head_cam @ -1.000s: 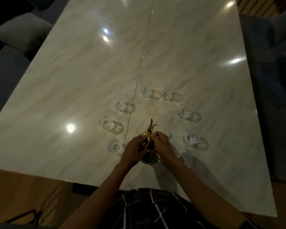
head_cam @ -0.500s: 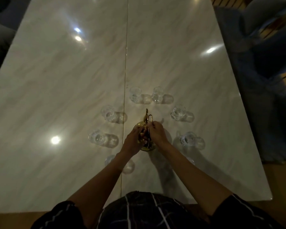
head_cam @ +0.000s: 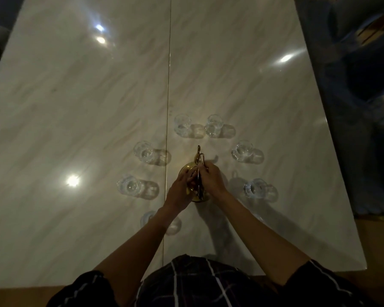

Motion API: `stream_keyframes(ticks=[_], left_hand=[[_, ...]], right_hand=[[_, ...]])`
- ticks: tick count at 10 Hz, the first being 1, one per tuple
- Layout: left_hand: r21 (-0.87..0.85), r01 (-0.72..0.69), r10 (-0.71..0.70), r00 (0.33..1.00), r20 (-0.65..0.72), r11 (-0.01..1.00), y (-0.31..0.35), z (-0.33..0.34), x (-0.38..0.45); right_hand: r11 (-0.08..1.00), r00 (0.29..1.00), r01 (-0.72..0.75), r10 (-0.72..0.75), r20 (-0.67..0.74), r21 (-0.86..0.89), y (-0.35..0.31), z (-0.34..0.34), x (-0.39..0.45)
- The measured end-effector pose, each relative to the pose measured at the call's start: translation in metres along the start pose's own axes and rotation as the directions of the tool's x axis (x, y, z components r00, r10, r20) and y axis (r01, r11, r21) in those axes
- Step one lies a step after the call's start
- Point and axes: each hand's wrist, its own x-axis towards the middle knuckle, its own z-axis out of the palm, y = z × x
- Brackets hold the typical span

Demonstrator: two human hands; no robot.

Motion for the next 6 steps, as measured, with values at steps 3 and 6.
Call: stream_keyframes(ticks=[3,6], left_hand=[[0.100,0.021,-0.022,1.000,0.003,0.995,0.002,0.000,-0.001],[0.045,0.186,-0.179,0.975,-0.129,0.982,0.015,-0.005,-0.057]], right_hand=[[0.998,0.997,0.011,-0.006,0.074,-0.059,0.000,-0.008,0.008],[0.894,0.962,0.269,-0.270,0.050,-0.358,0.013,-0.024,-0.025]])
